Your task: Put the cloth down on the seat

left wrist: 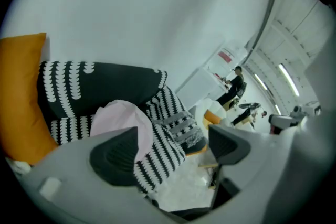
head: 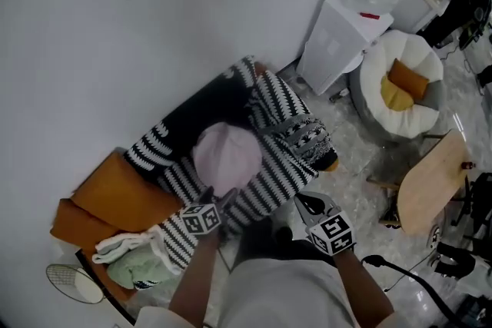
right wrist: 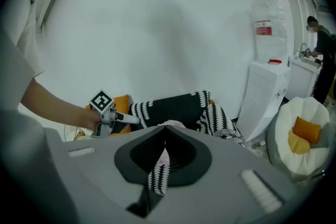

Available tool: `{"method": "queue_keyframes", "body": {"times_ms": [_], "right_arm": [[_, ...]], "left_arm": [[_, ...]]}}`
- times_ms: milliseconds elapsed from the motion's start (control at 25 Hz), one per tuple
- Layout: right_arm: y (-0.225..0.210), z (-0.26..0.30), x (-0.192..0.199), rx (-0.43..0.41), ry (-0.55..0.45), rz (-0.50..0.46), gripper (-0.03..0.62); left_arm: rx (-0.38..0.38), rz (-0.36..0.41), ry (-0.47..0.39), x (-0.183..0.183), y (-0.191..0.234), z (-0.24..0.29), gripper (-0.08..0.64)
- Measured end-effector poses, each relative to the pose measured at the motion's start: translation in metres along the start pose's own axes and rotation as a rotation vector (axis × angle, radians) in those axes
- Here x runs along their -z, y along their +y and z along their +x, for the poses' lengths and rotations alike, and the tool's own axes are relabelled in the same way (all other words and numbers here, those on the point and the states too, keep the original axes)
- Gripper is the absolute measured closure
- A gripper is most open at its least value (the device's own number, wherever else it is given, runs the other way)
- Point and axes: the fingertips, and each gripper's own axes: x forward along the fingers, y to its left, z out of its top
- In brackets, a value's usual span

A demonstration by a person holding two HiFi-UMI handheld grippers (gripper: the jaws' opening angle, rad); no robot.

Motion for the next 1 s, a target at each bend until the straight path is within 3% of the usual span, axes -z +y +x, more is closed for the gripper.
{"method": "queue_keyframes", "body": {"times_ms": [600, 800, 1000], "right_arm": [[0.034, -0.113, 0.054, -0.008, -0.084, -0.031, 0.589], [0.051, -0.151, 0.092, -0.019, -0.098, -0.016, 0.589], [0.064, -0.186, 0.117, -0.024, -0.128, -0.028, 0.589]], "left_arm": [[0.053, 0.060, -0.144, 0.065, -0.106, -0.093, 0.200], [0.033, 0.084, -0.233, 0.094, -0.140, -0.130, 0.272], [0.123, 0.150, -0.286, 0.126, -0.189, -0.156, 0.286]]}}
